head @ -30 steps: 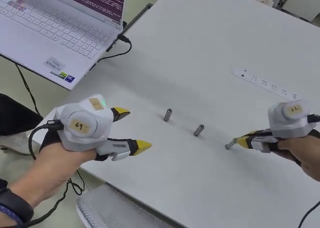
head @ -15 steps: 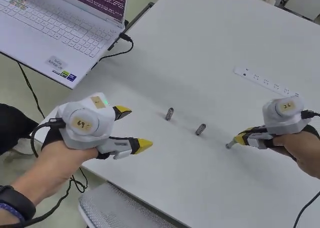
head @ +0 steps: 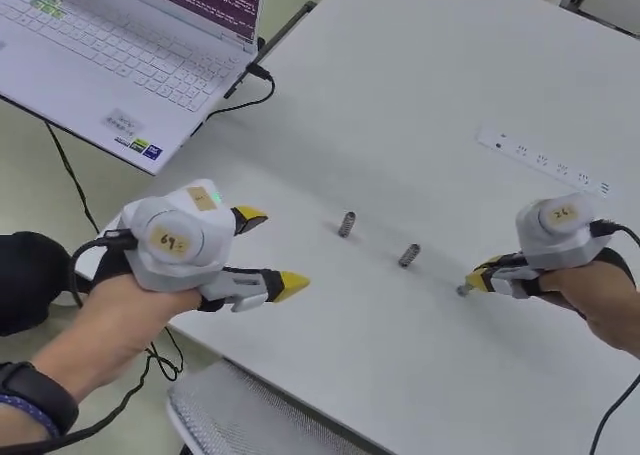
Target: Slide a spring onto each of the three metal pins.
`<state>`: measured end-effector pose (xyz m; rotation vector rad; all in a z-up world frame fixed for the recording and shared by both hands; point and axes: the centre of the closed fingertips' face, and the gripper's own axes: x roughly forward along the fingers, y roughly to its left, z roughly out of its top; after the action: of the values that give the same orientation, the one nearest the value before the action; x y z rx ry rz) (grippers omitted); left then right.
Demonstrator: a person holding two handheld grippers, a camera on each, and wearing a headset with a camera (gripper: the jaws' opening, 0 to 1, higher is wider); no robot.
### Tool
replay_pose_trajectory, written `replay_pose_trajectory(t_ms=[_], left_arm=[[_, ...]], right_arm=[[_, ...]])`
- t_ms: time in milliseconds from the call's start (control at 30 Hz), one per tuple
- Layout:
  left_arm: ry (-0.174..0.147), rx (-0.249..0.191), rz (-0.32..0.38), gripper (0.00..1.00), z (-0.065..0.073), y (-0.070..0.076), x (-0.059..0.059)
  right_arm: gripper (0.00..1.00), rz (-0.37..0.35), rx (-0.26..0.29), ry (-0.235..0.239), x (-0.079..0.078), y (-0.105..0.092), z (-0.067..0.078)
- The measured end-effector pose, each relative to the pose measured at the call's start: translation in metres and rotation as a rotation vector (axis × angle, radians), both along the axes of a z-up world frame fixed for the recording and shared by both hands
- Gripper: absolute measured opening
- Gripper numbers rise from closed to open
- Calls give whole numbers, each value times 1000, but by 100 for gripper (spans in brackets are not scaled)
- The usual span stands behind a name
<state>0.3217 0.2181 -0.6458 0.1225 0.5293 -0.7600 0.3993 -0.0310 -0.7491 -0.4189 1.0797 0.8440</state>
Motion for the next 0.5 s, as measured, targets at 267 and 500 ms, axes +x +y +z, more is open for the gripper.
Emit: replay_pose_trajectory(t_ms=[267,500], left_arm=[[2,4,0,53,0,0,0],[2,8,-2,52,0,0,1]], right_arm=[[9,11,-17,-4,-3,0,-8],[9,11,-27,-12,-4,-1,-14]])
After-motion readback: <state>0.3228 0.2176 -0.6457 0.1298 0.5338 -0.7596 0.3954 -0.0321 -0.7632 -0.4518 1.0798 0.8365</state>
